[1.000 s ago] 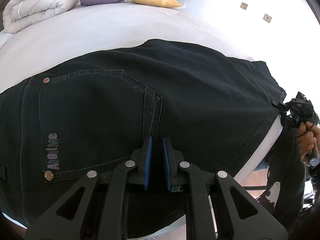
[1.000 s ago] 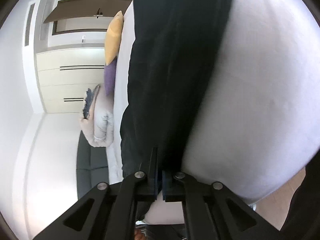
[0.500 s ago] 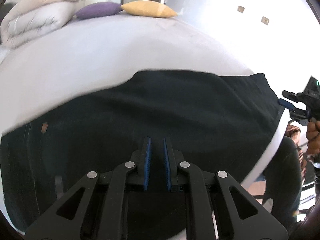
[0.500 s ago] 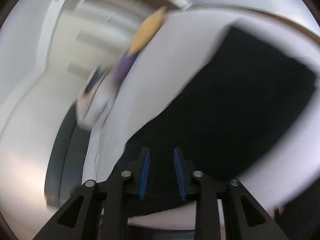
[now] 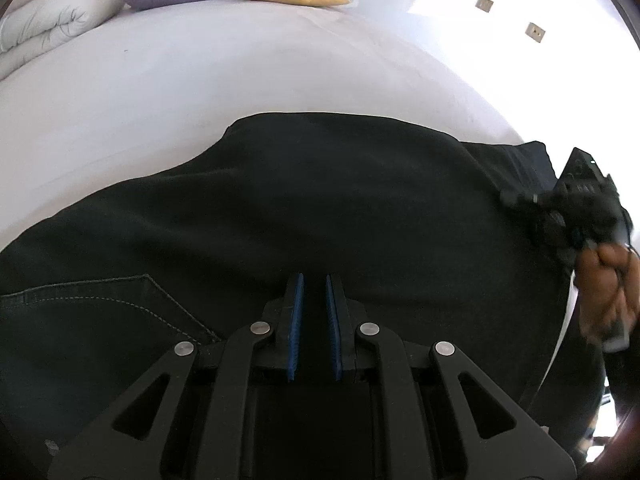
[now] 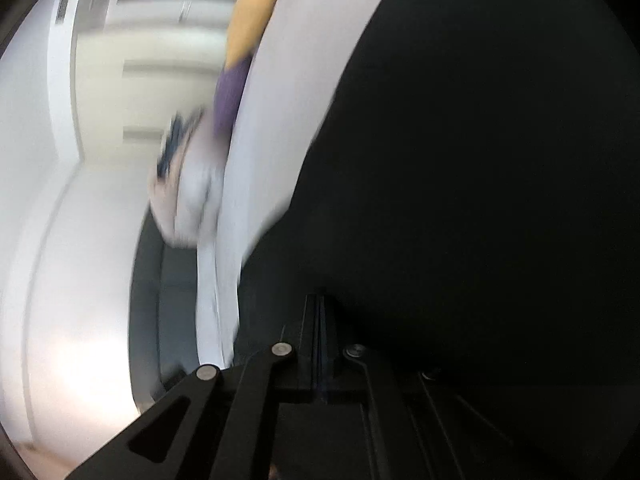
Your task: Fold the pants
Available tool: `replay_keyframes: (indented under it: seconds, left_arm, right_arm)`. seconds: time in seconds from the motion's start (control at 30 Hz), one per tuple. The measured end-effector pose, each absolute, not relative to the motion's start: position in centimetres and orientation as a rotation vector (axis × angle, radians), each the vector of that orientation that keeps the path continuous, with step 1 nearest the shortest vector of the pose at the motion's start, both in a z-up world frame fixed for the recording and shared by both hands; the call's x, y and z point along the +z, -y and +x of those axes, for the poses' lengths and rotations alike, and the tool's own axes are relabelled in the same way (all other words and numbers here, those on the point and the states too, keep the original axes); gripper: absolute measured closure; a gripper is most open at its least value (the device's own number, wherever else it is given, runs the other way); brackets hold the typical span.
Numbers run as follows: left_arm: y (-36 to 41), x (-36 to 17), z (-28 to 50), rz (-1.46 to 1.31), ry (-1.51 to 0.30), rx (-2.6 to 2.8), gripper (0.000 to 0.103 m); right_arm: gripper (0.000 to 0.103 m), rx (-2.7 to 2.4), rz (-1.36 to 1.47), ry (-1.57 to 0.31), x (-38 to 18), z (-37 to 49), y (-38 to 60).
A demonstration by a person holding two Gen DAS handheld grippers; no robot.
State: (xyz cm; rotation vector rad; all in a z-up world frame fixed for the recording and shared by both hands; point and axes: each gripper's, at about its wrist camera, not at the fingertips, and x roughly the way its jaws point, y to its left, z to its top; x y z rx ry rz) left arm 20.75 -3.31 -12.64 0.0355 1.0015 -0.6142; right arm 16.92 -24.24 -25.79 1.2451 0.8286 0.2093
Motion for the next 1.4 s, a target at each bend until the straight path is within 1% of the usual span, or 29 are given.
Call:
replay_keyframes:
  seconds: [0.17, 0.23, 0.37, 0.43, 0.47, 0.5, 0.6, 0.7, 0.77, 0.83, 0.9, 0.93, 0.97, 1.0, 1.07, 1.13, 1.2, 1.4]
  left_arm:
    - [3.2, -13.1, 20.1, 0.036, -0.978, -0.617, 0.091]
    - [2.9, -13.2, 20.2, 0.019, -0.974, -0.624, 0.091]
    - [0.9, -13.6, 19.1, 0.001, -0.965, -0.634, 0.091]
    - [0.7, -13.6, 18.8, -0.004, -0.958, -0.634, 0.091]
    - [0.7, -13.6, 18.8, -0.006, -0.957, -0.634, 0.091]
    - [0.6, -13.6, 18.7, -0.010, -0.955, -0.633, 0.091]
    - [0.9, -13.1, 18.5, 0.012, -0.956, -0.606, 0.091]
    - [3.3, -10.4, 17.1, 0.060, -0.919, -0.609, 0.091]
    - [6.2, -8.2, 16.2, 0.065, -0.863, -0.682, 0.091]
    - [10.1, -7.7, 15.9, 0.089, -0.854, -0.776, 0.091]
    - [12.7, -8.9, 16.4, 0.146, -0.893, -0.809, 0.091]
    - [13.4, -10.5, 17.1, 0.172, -0.930, -0.802, 0.091]
    - [13.2, -11.3, 17.7, 0.154, -0.959, -0.801, 0.091]
    - [11.9, -12.0, 18.7, 0.059, -0.990, -0.833, 0.091]
    - [9.2, -12.2, 20.0, -0.044, -1.013, -0.823, 0.092]
    - [5.8, -12.5, 21.1, -0.073, -1.031, -0.794, 0.093]
    - [2.4, -12.8, 21.9, -0.111, -1.054, -0.760, 0.099]
    - [-9.5, -14.0, 23.3, -0.232, -1.052, -0.603, 0.100]
  right_arm:
    - [0.103, 0.019, 1.258, -0.662, -24.5, 15.2, 33.6]
    - [0.103, -0.075, 1.217, -0.610, -23.5, 14.7, 36.7]
    - [0.103, -0.216, 1.189, -0.537, -21.4, 13.5, 40.6]
    - [0.103, -0.421, 1.187, -0.512, -20.5, 11.1, 42.7]
    - [0.103, -0.444, 1.209, -0.492, -20.3, 10.3, 43.0]
    - [0.098, -0.446, 1.222, -0.475, -19.8, 9.1, 43.0]
    - [0.098, -0.279, 1.132, -0.482, -16.8, 7.8, 38.4]
    - [0.098, -0.026, 1.078, -0.531, -14.9, 7.6, 31.7]
    - [0.098, 0.113, 1.073, -0.630, -15.7, 9.7, 27.0]
    - [0.098, 0.202, 1.082, -0.749, -17.7, 12.4, 22.7]
    - [0.098, 0.225, 1.079, -0.840, -19.8, 13.7, 20.3]
    - [0.103, 0.218, 1.080, -0.872, -21.1, 14.3, 19.6]
    - [0.103, 0.228, 1.087, -0.852, -21.6, 14.2, 19.7]
    - [0.103, 0.248, 1.099, -0.834, -21.7, 14.1, 20.0]
    - [0.103, 0.208, 1.073, -0.825, -21.5, 13.3, 20.8]
    - [0.103, 0.167, 1.101, -0.800, -21.7, 10.8, 22.9]
    - [0.103, 0.136, 1.124, -0.786, -22.0, 10.6, 23.0]
    - [0.103, 0.042, 1.135, -0.737, -21.5, 7.6, 27.4]
